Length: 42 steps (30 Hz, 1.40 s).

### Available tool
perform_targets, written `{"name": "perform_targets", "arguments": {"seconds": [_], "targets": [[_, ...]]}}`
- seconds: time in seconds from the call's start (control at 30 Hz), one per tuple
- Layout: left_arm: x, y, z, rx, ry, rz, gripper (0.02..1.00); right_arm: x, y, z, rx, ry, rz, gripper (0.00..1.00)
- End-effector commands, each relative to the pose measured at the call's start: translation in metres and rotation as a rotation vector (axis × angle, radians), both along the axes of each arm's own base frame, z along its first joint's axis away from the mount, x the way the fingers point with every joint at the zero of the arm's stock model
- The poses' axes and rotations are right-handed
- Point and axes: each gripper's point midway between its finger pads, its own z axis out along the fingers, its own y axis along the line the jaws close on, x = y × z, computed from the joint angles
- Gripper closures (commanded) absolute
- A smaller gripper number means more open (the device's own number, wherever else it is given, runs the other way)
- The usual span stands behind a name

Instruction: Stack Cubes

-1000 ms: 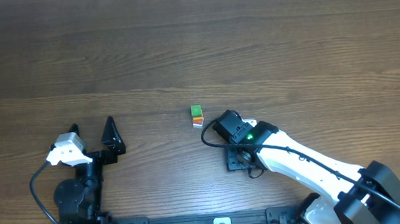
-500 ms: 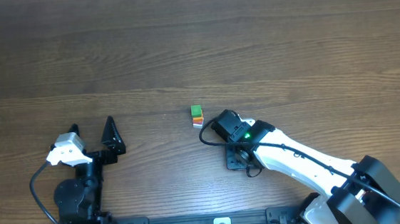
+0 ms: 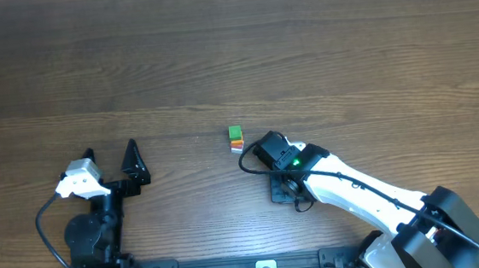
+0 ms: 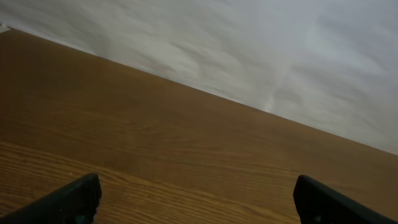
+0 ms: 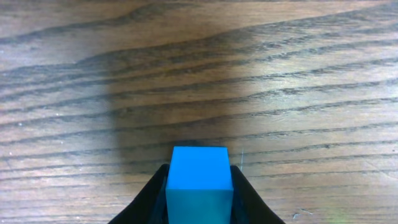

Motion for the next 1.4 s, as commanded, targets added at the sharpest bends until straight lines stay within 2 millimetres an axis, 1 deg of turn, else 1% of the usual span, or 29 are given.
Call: {"name": "perform_targets", "arguments": {"seconds": [0.03,0.2,0.33,0.5,0.57,0.7,0.77,0.8,0.87,0.9,1.03,1.07,1.13,1.23,1.4], "targets": [[0.0,0.0,-0.001,0.014,0.0,-0.002,0.018,0.001,-0.004,-0.003,-0.014,-0.002,-0.021,0.836],[0.0,0.0,-0.001,0.014,0.0,-0.002,0.018,0.002,-0.001,-0.001,-0.003,-0.001,-0.024,0.847],[0.0,0.0,-0.001,0.014,0.0,-0.002,0.018,0.006,0.002,0.01,-0.008,0.0,-0.023,0.855],[0.0,0.0,-0.001,0.014,0.0,-0.002,0.02,0.025,0.012,0.047,-0.017,-0.035,-0.011,0.879],[0.0,0.0,-0.001,0.014,0.001,-0.002,0.018,0.036,0.02,0.069,-0.01,-0.066,-0.009,0.906],[0.0,0.0,-0.001,0.014,0.0,-0.002,0.018,0.058,0.039,0.115,0.009,-0.13,0.005,0.921],[0.0,0.0,-0.001,0.014,0.0,-0.002,0.018,0.068,0.048,0.134,0.007,-0.148,0.009,0.925],[0.0,0.0,-0.001,0.014,0.001,-0.002,0.018,0.076,0.055,0.145,0.001,-0.156,0.014,0.93],[0.0,0.0,-0.001,0.014,0.0,-0.002,0.018,0.086,0.064,0.156,-0.006,-0.157,0.018,0.936],[0.0,0.0,-0.001,0.014,0.0,-0.002,0.018,0.095,0.073,0.162,-0.013,-0.15,0.02,0.945],[0.0,0.0,-0.001,0.014,0.0,-0.002,0.02,0.11,0.089,0.164,-0.021,-0.126,0.022,0.958],[0.0,0.0,-0.001,0.014,0.0,-0.002,0.018,0.112,0.094,0.162,-0.02,-0.118,0.025,0.956],[0.0,0.0,-0.001,0.014,0.001,-0.002,0.02,0.117,0.107,0.152,-0.025,-0.096,0.037,0.961],[0.0,0.0,-0.001,0.014,0.0,-0.002,0.018,0.117,0.11,0.143,-0.03,-0.069,0.038,0.965],[0.0,0.0,-0.002,0.014,0.001,-0.002,0.018,0.117,0.112,0.133,-0.042,-0.05,0.037,0.967]]}}
